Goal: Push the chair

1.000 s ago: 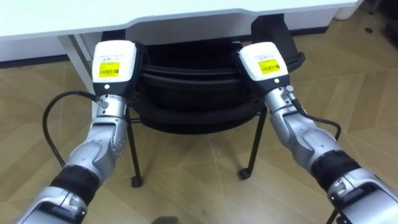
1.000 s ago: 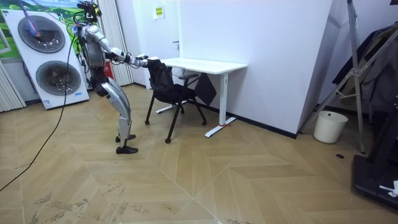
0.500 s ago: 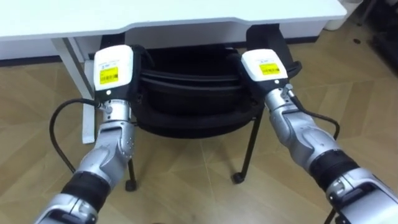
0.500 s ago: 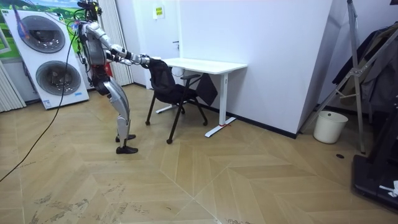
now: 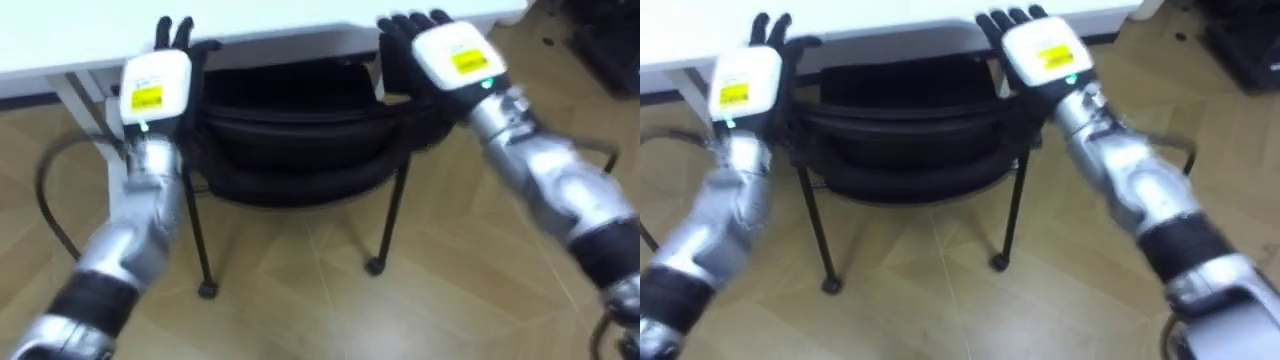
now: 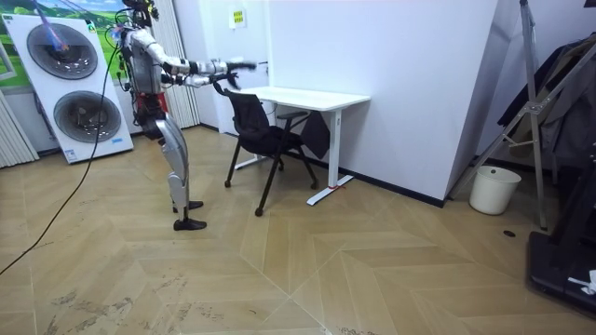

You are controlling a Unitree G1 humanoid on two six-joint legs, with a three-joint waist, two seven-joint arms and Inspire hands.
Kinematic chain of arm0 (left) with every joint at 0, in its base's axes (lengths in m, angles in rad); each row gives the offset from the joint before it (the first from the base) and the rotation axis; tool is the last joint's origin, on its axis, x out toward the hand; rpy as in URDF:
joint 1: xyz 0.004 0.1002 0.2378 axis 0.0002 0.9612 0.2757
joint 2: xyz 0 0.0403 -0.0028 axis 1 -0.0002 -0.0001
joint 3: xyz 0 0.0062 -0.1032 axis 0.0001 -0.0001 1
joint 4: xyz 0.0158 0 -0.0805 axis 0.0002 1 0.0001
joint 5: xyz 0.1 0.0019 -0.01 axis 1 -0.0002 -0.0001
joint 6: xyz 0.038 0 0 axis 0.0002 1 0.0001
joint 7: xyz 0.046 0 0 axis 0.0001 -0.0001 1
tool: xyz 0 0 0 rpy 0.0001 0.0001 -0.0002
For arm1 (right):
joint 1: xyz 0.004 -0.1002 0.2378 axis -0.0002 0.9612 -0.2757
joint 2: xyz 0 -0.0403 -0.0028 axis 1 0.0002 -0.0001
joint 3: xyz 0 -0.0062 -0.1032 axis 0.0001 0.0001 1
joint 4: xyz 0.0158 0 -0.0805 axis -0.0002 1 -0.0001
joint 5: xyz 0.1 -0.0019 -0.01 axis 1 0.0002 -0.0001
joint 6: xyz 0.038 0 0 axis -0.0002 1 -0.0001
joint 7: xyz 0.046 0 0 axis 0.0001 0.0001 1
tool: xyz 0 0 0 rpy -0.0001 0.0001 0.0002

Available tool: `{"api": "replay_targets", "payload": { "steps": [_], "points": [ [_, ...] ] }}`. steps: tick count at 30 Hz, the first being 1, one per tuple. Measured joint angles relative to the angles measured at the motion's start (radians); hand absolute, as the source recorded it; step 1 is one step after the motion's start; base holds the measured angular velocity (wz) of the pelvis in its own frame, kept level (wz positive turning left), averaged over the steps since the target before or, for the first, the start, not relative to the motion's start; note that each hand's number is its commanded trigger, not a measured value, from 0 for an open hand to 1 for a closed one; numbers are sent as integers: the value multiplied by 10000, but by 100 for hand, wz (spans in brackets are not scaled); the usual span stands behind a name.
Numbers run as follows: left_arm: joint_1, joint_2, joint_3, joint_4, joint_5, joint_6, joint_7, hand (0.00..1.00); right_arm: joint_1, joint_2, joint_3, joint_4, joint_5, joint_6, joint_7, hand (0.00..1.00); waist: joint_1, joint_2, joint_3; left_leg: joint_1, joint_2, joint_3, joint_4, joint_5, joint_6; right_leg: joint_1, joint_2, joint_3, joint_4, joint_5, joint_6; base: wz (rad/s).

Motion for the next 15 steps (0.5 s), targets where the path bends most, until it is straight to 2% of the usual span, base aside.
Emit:
{"api": "replay_targets", "payload": {
  "steps": [2, 3, 4, 5, 6, 7, 8, 9, 10, 11, 12, 14, 15],
  "points": [
    [-26, 185, 404, -66, -37, 51, -560, 0, -1238, -173, -1220, -24, 568, 402, -1066, 0, 18, 21, -173, 56, 149, -4, -79, 35, -70, 223, 233, 15, -527, 253, -92, -8],
    [-26, 307, 408, -175, -37, 46, -687, 0, -1513, -296, -1497, -53, 652, 499, -1324, 0, 55, 13, -184, 57, 192, -8, -85, 39, -94, 269, 281, 7, -624, 304, -121, 4],
    [-27, 512, 619, -671, -82, -43, -691, 0, -1882, -745, -2029, -173, 810, 637, -1781, 0, 73, -6, -197, 29, 240, -57, -82, 45, -138, 347, 368, -18, -810, 368, -157, 13],
    [-81, 677, 1266, -1639, -274, -128, -546, 0, -1918, -1149, -2635, -585, 1197, 671, -2100, 0, 62, -14, -235, 5, 251, -130, -74, 40, -169, 402, 412, -7, -885, 375, -160, 20],
    [-221, 778, 1565, -1995, -439, -146, -309, 0, -1896, -1253, -2903, -827, 1469, 718, -2260, 0, 11, 6, -279, 4, 248, -181, -85, 40, -178, 414, 421, 38, -879, 373, -157, 13],
    [-736, 960, 2153, -2300, -746, -191, 216, 0, -1914, -1321, -3256, -1250, 1960, 847, -2557, 0, -1, 72, -435, 58, 234, -151, -174, 52, -190, 416, 423, 157, -879, 357, -137, 0],
    [-1208, 1305, 2779, -2331, -1159, -346, 723, 0, -1943, -1453, -3396, -1552, 2479, 845, -2756, 0, -96, 228, -556, 194, 220, -151, -210, 49, -186, 513, 409, 170, -883, 356, -134, -7],
    [-1328, 1533, 3102, -2343, -1395, -416, 872, 0, -1942, -1547, -3450, -1618, 2743, 771, -2800, 0, -209, 309, -620, 285, 200, -158, -263, 46, -182, 589, 390, 153, -879, 343, -114, -7],
    [-1320, 1976, 3816, -2430, -1775, -498, 1140, 0, -1918, -1789, -3613, -1749, 3341, 717, -2801, 0, -418, 475, -725, 578, 138, -128, -509, 61, -166, 760, 339, 159, -879, 306, -62, 0],
    [-1190, 2172, 4181, -2566, -1929, -494, 1234, 0, -1887, -1955, -3765, -1859, 3710, 722, -2801, 0, -525, 548, -756, 705, 105, -114, -618, 65, -160, 864, 303, 149, -885, 257, -31, 0],
    [-829, 2454, 4845, -2850, -2225, -483, 1486, 0, -1862, -2349, -4151, -1975, 4521, 754, -2887, 0, -707, 694, -777, 1004, 25, -104, -843, 80, -133, 1069, 234, 169, -877, 123, 53, 0],
    [-335, 2652, 5799, -3006, -2231, -504, 1833, 0, -1816, -3267, -4935, -1801, 5926, 1007, -3223, 0, -753, 820, -782, 1584, -44, -13, -1260, 104, -135, 1416, 186, 326, -858, -110, 180, -5],
    [-232, 2691, 6039, -3040, -2236, -502, 1895, 0, -1742, -3465, -5171, -1808, 6220, 1051, -3324, 0, -746, 824, -776, 1681, -33, 24, -1327, 107, -142, 1453, 201, 388, -858, -173, 220, -13]
  ]
}}
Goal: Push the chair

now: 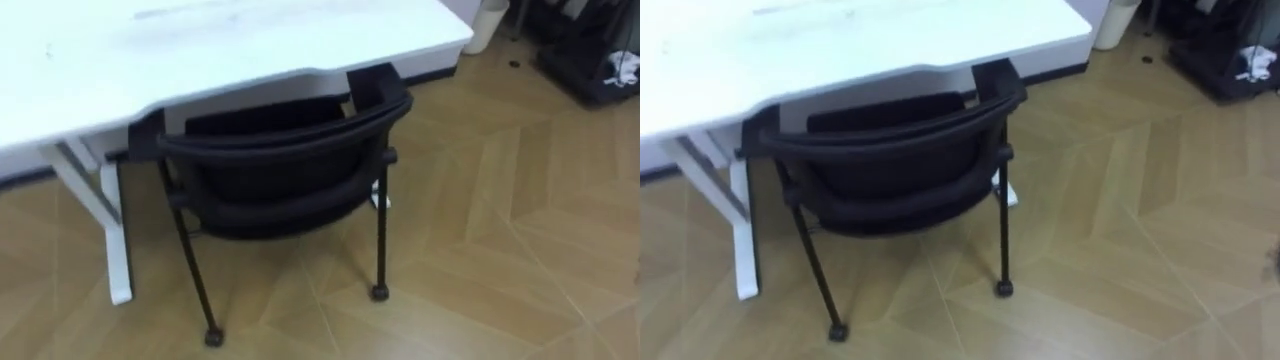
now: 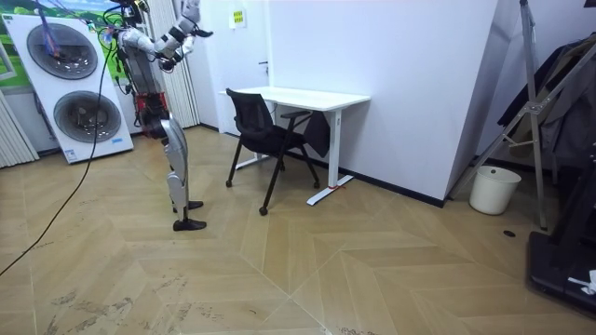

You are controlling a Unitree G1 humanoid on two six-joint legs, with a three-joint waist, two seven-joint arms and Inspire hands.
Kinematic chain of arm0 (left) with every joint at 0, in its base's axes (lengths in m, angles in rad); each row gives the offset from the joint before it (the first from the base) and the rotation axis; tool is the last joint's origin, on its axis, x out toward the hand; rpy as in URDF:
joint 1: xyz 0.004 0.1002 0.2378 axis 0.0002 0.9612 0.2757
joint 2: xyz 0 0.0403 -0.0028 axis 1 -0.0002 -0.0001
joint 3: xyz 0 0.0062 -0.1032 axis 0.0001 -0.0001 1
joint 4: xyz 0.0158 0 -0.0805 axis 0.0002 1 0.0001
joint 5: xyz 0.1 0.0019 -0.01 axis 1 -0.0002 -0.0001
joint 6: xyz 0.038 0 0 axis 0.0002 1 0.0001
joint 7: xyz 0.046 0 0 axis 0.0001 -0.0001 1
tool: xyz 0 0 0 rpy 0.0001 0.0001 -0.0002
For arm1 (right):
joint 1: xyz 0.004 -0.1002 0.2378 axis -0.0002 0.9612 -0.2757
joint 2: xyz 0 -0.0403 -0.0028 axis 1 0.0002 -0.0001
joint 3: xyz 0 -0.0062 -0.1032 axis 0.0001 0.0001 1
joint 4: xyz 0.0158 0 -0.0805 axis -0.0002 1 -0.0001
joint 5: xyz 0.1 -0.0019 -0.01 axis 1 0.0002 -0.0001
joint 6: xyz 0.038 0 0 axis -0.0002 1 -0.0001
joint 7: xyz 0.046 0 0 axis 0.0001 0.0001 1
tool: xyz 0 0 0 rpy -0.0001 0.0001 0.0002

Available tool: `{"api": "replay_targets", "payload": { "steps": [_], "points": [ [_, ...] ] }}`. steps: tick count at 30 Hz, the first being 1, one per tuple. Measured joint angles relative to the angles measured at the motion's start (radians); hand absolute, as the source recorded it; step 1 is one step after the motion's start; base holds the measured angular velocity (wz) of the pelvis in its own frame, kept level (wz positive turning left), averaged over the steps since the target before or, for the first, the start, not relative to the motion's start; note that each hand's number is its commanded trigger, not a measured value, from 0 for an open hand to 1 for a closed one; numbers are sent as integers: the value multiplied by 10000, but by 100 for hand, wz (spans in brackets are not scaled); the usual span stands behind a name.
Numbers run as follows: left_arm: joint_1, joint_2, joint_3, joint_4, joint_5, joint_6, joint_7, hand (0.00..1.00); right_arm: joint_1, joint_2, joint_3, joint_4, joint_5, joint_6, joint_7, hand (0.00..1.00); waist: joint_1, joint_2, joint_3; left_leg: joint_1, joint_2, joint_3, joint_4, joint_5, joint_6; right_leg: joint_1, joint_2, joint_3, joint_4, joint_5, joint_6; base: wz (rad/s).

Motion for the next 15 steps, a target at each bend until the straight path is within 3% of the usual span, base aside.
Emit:
{"api": "replay_targets", "payload": {
  "steps": [2, 4, 6, 8, 11, 13, 14, 15],
  "points": [
    [793, 122, 1127, -308, -380, -39, 347, 0, 596, -430, -1023, -33, 912, -58, -429, 0, -187, 6, 46, 129, 52, 33, -68, -3, -43, 165, 65, -33, -72, -45, -34, -3],
    [1365, 120, 1778, -319, -732, -19, 616, 0, 1080, -624, -1659, 2, 1663, -80, -728, 0, -394, 5, 62, 144, 67, 22, -56, -8, -59, 166, 79, -102, -54, -59, -85, 2],
    [1938, 120, 2057, -310, -1144, -26, 817, 0, 1708, -687, -2260, 111, 2698, -94, -862, 0, -470, -15, 96, 277, 77, 86, -119, -1, -78, 181, 103, -31, -73, -59, -104, -7],
    [2971, 117, 2416, -290, -1516, -56, 1043, 0, 3059, -685, -3009, 214, 3584, -95, -981, 0, -594, -14, 105, 296, 81, 113, -220, -14, -95, 165, 128, 31, -158, -58, -106, -10],
    [3904, 97, 2751, -214, -1943, -92, 1269, 0, 4431, -675, -3723, 572, 4470, -80, -1136, 0, -637, -38, 126, 287, 79, 129, -270, -56, -103, 121, 137, 98, -181, -73, -112, -6],
    [5094, -321, 3290, -185, -2755, -464, 1546, 0, 5863, -400, -4584, 776, 5618, -134, -1217, 0, -634, -53, 136, 355, 74, 203, -424, -79, -104, 113, 138, 115, -201, -135, -101, -6],
    [5722, -814, 3500, -186, -3063, -512, 1595, 0, 6606, 38, -5095, 774, 6082, -222, -1269, 0, -611, -55, 137, 417, 73, 253, -493, -107, -110, 125, 144, 140, -202, -174, -101, -9],
    [5987, -1093, 3534, -157, -3243, -511, 1596, 0, 6980, 282, -5311, 776, 6287, -250, -1294, 0, -600, -69, 140, 450, 75, 290, -515, -128, -110, 135, 154, 183, -202, -202, -90, -10]
  ]
}}
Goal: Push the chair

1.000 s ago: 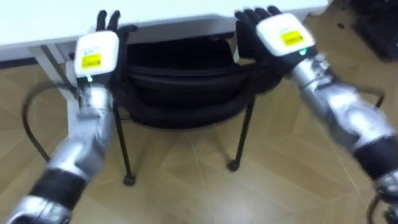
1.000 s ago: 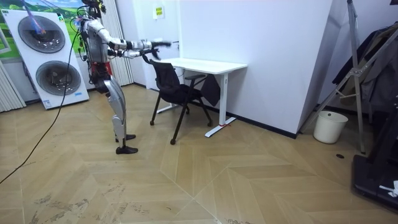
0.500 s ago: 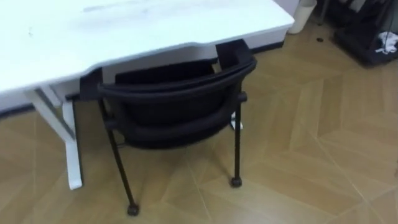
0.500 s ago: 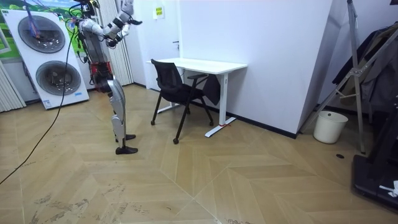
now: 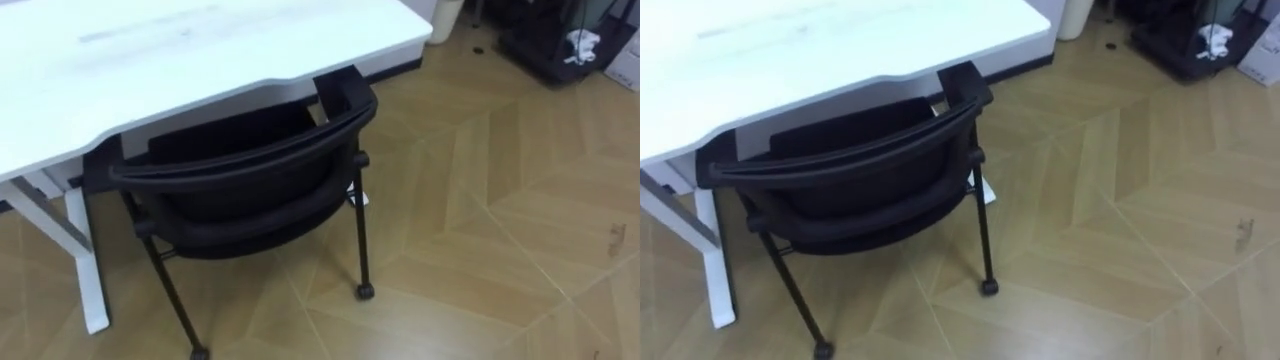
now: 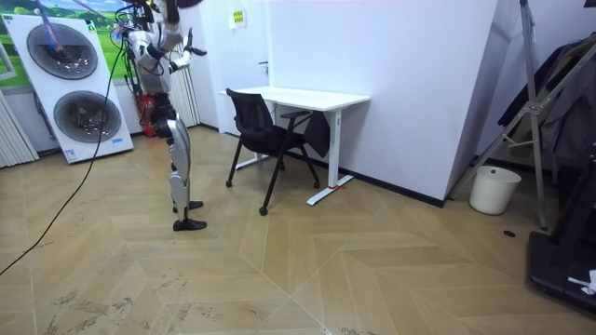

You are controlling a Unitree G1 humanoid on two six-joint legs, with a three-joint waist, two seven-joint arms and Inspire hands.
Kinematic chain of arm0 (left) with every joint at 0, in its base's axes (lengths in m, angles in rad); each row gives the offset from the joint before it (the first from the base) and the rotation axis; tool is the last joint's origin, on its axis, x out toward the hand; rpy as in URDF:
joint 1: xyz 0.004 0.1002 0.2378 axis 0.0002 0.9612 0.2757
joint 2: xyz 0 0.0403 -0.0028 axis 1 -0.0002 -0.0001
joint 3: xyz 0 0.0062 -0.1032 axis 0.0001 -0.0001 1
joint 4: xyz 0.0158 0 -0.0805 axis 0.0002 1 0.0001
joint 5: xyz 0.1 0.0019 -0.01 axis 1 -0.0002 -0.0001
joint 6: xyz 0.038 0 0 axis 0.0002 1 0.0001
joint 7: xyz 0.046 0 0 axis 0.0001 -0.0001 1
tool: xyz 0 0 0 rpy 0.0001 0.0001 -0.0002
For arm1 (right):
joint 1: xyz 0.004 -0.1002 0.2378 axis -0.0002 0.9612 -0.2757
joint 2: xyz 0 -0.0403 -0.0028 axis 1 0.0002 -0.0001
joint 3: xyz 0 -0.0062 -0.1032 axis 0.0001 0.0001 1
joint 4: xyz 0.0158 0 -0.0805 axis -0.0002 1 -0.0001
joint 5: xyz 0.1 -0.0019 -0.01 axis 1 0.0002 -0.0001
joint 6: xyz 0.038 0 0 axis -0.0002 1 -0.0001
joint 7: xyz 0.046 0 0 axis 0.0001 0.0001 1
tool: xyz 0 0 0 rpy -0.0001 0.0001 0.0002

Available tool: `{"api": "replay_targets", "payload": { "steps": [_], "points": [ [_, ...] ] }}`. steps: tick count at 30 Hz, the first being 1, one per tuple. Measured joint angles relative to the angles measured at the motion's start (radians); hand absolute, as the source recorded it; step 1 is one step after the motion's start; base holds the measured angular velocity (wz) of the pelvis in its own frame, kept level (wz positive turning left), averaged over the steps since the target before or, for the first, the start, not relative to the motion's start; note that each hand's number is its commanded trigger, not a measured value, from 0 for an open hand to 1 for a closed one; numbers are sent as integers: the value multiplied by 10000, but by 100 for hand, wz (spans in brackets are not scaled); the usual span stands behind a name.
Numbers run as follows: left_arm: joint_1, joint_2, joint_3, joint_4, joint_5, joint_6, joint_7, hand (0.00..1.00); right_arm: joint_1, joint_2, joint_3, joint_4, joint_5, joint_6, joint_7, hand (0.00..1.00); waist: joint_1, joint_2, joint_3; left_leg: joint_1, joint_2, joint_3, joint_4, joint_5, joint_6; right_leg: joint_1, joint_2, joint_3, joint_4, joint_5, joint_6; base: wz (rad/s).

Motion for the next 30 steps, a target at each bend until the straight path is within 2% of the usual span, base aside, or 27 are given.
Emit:
{"api": "replay_targets", "payload": {
  "steps": [2, 3, 4, 5, 6, 8, 9, 10, 11, 12, 13, 14, 15, 16, 17, 18, 20, 21, 23, 26, 28, 29, 30],
  "points": [
    [1241, -1144, 2, 225, -426, -34, -28, 0, 1562, 1263, -667, 68, 1095, -183, 51, 0, 85, -46, -5, 29, 8, 26, -46, -77, -11, 10, 17, 62, -1, -82, 14, -5],
    [1515, -1461, -8, 339, -464, -75, -38, 0, 1927, 1614, -742, 128, 1325, -208, 102, 0, 96, -61, -2, 34, 10, 27, -47, -97, -16, 9, 20, 63, 1, -88, 9, 0],
    [1885, -2089, -84, 784, -485, -145, -40, 0, 2584, 2290, -823, 475, 1878, -315, 275, 0, 98, -72, 5, 35, 18, 31, -45, -139, -4, 15, 24, 63, 7, -101, 10, 0],
    [2215, -2597, -307, 1376, -619, -183, -49, 0, 3205, 2971, -825, 979, 2565, -394, 497, 0, 154, -55, 8, 41, 28, 31, -32, -195, 1, 39, 35, 73, 8, -103, 14, 0],
    [2389, -2839, -415, 1727, -710, -209, -67, 0, 3469, 3343, -825, 1291, 2944, -413, 648, 0, 208, -52, 3, 72, 31, 33, -33, -220, 2, 56, 39, 78, 5, -105, 17, 0],
    [2815, -3723, -748, 3037, -1167, -261, -329, 0, 4323, 4828, -825, 2882, 4492, -409, 1319, 0, 419, 22, 0, 213, 49, 7, -28, -365, 3, 238, 54, 111, 2, -184, 61, 0],
    [2959, -3845, -899, 3460, -1319, -286, -436, 0, 4478, 5163, -825, 3303, 4928, -409, 1479, 0, 447, 9, -33, 263, 47, -12, -19, -403, 2, 288, 49, 92, 4, -225, 72, 4],
    [3173, -4037, -1128, 4334, -1754, -293, -751, 0, 4772, 5825, -825, 4113, 5555, -398, 1801, 0, 420, 82, -4, 368, 44, -62, -1, -518, -13, 448, 35, 41, 17, -333, 97, 7],
    [3280, -4104, -1257, 4821, -1963, -292, -916, 0, 4952, 6137, -805, 4516, 5766, -405, 1969, 0, 379, 74, -28, 399, 36, -94, 44, -567, -15, 525, 23, 29, 11, -394, 112, 12],
    [3463, -4253, -1534, 5732, -2288, -290, -1231, 0, 5182, 6611, -711, 5484, 6048, -408, 2358, 0, 316, 176, -83, 457, 35, -146, 169, -683, -26, 638, 20, 6, 21, -491, 136, 8],
    [3507, -4427, -1844, 6525, -2547, -305, -1579, 0, 5268, 6877, -287, 6590, 6125, -403, 2716, 0, 224, 194, -108, 509, 36, -146, 275, -767, -28, 692, 10, 20, 40, -566, 160, 0],
    [3550, -4587, -2120, 7456, -2643, -317, -1995, 0, 5255, 7119, 98, 7714, 6122, -389, 3137, 0, 174, 297, -100, 550, 37, -140, 293, -795, -34, 736, 3, 45, 84, -610, 171, -4],
    [3520, -4721, -2177, 7839, -2648, -319, -2243, 0, 5239, 7284, 197, 8109, 6095, -383, 3348, 0, 117, 328, -102, 576, 37, -119, 285, -796, -35, 776, 3, 64, 100, -621, 173, -6],
    [3434, -4964, -2284, 8589, -2647, -319, -2782, 0, 5178, 7580, 392, 8871, 6064, -365, 3766, 0, 19, 398, -62, 678, 40, -76, 268, -800, -35, 851, 5, 99, 79, -624, 176, -9],
    [3269, -5135, -2299, 9259, -2651, -282, -3390, 0, 5035, 7768, 579, 9577, 6052, -211, 4156, 0, -33, 455, -31, 777, 48, -45, 273, -838, -40, 863, 10, 133, 60, -652, 194, -11],
    [3162, -5183, -2312, 9590, -2649, -253, -3689, 0, 4973, 7832, 763, 9868, 5936, -106, 4301, 0, -41, 460, -26, 822, 49, -15, 268, -847, -40, 870, 9, 178, 68, -685, 198, -15],
    [2700, -5217, -3006, 10483, -2674, 24, -4701, 0, 4671, 7872, 1595, 10488, 5244, 84, 4782, 0, -70, 452, -13, 852, 44, 91, 282, -860, -30, 819, 1, 304, 215, -688, 197, -14],
    [2582, -5218, -3240, 10558, -2705, 102, -4907, 0, 4579, 7873, 1860, 10517, 5072, 96, 4881, 0, -71, 442, -9, 845, 38, 110, 285, -859, -28, 796, -6, 322, 204, -686, 200, -11],
    [2079, -5183, -4231, 10612, -2817, 338, -5630, 0, 4044, 7857, 2854, 10627, 4192, 123, 5231, 0, -125, 409, 4, 794, 41, 198, 308, -856, -24, 685, 8, 416, 187, -647, 202, -11],
    [1527, -5155, -4787, 10592, -2954, 470, -6357, 0, 3370, 7858, 3541, 10610, 3294, 212, 5650, 0, -160, 413, 8, 810, 43, 234, 300, -855, -21, 680, 19, 415, 180, -639, 202, -4],
    [1040, -5103, -5389, 10501, -3441, 505, -6962, 0, 2848, 7857, 4306, 10433, 2434, 262, 6040, 0, -189, 419, 13, 844, 53, 309, 285, -852, -18, 663, 51, 470, 168, -634, 198, -13],
    [927, -4949, -5828, 10489, -3437, 534, -7099, 0, 2633, 7860, 4727, 10237, 1996, 271, 6210, 0, -142, 438, 24, 872, 94, 405, 272, -857, -25, 628, 111, 617, 167, -617, 174, -25],
    [882, -4869, -5943, 10479, -3468, 532, -7228, 0, 2565, 7866, 4922, 10114, 1814, 268, 6304, 0, -132, 439, 24, 867, 107, 462, 253, -860, -30, 584, 127, 667, 169, -614, 169, -27]
  ]
}}
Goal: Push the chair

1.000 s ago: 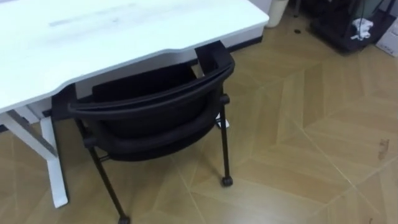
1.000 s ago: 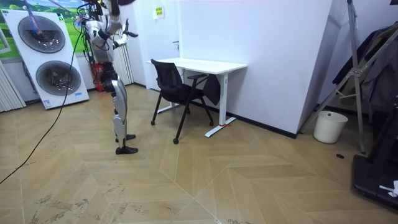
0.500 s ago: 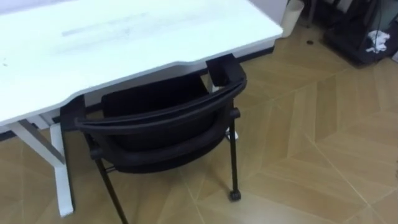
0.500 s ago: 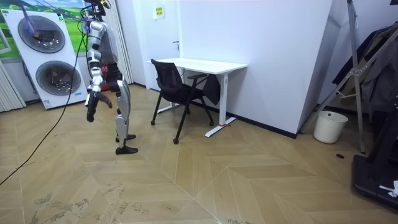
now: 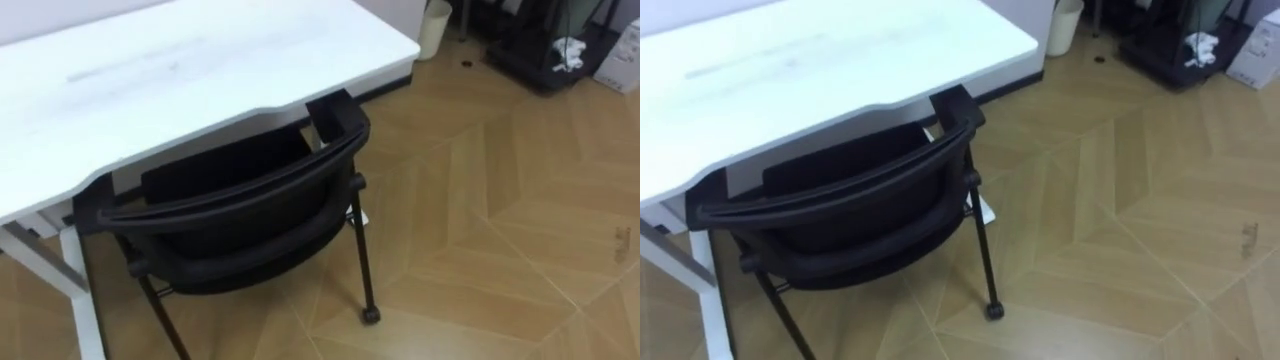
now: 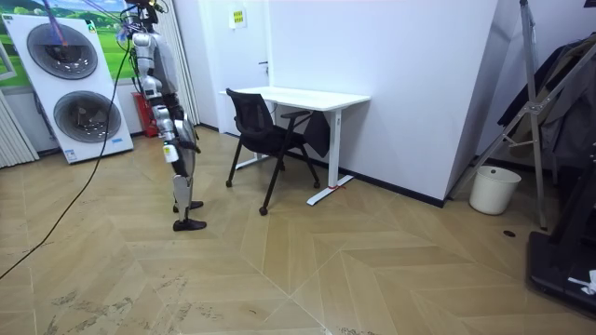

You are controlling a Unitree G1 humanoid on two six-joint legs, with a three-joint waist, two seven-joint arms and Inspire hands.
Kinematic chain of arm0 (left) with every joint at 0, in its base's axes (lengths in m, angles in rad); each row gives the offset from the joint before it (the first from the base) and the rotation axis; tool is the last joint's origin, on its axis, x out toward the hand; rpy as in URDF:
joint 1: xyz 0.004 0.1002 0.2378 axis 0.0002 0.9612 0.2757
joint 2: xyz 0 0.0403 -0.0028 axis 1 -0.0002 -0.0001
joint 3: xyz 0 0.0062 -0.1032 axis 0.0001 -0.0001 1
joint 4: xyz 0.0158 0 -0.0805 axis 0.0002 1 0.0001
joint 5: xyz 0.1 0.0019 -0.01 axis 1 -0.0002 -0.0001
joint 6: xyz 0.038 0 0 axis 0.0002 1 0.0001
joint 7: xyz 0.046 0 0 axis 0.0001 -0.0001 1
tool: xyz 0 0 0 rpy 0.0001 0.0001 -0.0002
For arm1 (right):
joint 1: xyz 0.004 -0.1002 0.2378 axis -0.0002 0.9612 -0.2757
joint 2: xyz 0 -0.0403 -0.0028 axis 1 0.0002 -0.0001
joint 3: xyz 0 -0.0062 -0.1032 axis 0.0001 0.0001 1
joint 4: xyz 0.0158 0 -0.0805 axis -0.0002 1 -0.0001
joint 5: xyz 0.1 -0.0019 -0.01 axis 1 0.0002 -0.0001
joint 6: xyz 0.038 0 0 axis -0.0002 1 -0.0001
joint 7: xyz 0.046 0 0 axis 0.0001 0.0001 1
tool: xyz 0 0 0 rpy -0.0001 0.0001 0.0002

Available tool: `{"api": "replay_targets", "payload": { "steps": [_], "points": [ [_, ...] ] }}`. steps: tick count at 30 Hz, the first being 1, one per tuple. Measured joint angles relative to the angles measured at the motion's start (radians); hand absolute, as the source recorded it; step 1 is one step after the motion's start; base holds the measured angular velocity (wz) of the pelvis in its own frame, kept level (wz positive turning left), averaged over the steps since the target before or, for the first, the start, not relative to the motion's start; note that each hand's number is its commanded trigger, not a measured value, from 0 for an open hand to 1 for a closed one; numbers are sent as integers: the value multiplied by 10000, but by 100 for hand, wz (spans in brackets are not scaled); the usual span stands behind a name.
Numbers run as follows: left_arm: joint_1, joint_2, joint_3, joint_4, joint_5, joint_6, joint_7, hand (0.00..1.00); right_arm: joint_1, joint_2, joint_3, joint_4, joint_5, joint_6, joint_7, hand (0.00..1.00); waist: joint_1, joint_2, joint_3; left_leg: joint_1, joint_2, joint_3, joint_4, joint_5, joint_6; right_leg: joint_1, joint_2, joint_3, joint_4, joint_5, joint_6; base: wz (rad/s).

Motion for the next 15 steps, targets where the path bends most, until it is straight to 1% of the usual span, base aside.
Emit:
{"api": "replay_targets", "payload": {
  "steps": [1, 2, 4, 5, 7, 11, 15],
  "points": [
    [-151, 81, -85, -48, -120, -1, -253, 0, -146, 5, 247, -129, -286, -17, 194, 0, -5, -7, 30, -7, 14, 33, -18, 0, -1, -79, 10, 4, -6, 15, -19, -11],
    [-304, 103, -200, -49, -178, -3, -377, 0, -307, 1, 464, -143, -467, -34, 338, 0, 23, -31, 126, -4, 13, 48, -22, 0, -1, -86, 11, 11, -10, 15, -20, -8],
    [-406, 159, -291, -46, -249, -3, -498, 0, -455, 35, 726, -151, -738, -32, 567, 0, 53, -64, 195, -25, 12, 39, -20, 0, -1, -109, 10, 15, -40, 15, -20, -5],
    [-423, 176, -345, -46, -315, -3, -605, 0, -469, 44, 927, -153, -817, -32, 771, 0, 53, -62, 192, -87, 8, 40, -20, 1, -1, -154, 10, 9, -80, 16, -19, 0],
    [-477, 223, -509, -26, -333, -13, -695, 0, -475, 64, 962, -78, -884, -30, 1070, 0, 54, -53, 190, -186, 10, 24, -17, 2, -1, -230, 15, 0, -111, 24, -24, 0],
    [-584, 245, -655, 50, -352, -41, -769, 0, -448, 51, 1221, 133, -1057, -45, 1381, 0, 85, -70, 189, -163, 29, 20, -17, 2, -1, -228, 38, 29, -111, 38, -46, -4],
    [-587, 293, -678, 54, -947, -76, -1124, 0, -189, 69, 1342, 212, -903, -105, 1613, 0, 89, -107, 190, -140, 33, 54, -18, 2, -1, -219, 38, 37, -107, 41, -52, 0]
  ]
}}
